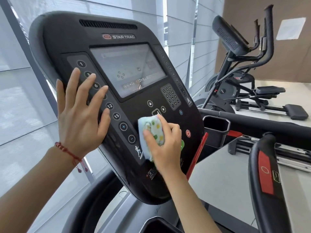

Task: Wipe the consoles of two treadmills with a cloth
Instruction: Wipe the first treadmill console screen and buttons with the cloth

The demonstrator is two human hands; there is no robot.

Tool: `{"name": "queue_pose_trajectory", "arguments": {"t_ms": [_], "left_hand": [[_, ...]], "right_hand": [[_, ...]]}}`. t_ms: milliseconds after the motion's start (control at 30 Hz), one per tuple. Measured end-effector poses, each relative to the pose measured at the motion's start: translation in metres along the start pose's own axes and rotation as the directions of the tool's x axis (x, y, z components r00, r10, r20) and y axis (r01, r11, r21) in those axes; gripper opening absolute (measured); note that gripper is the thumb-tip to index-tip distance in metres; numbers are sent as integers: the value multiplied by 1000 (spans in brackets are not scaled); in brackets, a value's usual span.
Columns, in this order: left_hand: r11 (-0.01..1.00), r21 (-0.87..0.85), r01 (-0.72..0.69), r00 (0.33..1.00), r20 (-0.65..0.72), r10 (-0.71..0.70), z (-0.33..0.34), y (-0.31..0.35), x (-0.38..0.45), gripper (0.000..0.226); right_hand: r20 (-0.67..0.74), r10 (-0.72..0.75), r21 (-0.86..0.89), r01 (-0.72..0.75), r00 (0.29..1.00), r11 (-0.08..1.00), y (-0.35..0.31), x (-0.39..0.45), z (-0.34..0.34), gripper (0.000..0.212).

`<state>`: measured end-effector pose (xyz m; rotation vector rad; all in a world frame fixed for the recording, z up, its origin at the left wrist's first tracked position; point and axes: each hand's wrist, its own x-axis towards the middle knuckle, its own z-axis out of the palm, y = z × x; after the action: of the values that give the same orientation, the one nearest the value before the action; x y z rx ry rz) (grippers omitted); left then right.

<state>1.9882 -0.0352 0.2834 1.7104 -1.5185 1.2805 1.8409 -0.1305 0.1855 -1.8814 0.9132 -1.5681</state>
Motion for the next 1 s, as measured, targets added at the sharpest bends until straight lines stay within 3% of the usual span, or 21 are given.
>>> {"name": "queue_pose_trajectory", "arguments": {"t_ms": [133, 367, 700, 900, 1000], "left_hand": [[1000, -9, 5, 1000, -2, -5, 1, 0, 0, 45], [1000, -10, 4, 1000, -13, -4, 2, 0, 1, 45], [1000, -4, 7, 1000, -21, -7, 4, 0, 1, 44], [1000, -4, 9, 1000, -18, -10, 2, 1, 0, 45], [1000, 7, -3, 1000, -8, 3, 2, -1, 1, 46]], "right_hand": [[-56, 315, 12, -315, 948, 949, 50, 62, -10, 59], [-117, 528, -57, -536, 841, 842, 116, 133, -30, 58], [-101, 465, -61, -472, 879, 879, 69, 58, -18, 52], [-65, 304, -18, -306, 950, 952, 10, -29, -8, 58], [-62, 304, 8, -304, 951, 953, 10, -27, -7, 62]]}}
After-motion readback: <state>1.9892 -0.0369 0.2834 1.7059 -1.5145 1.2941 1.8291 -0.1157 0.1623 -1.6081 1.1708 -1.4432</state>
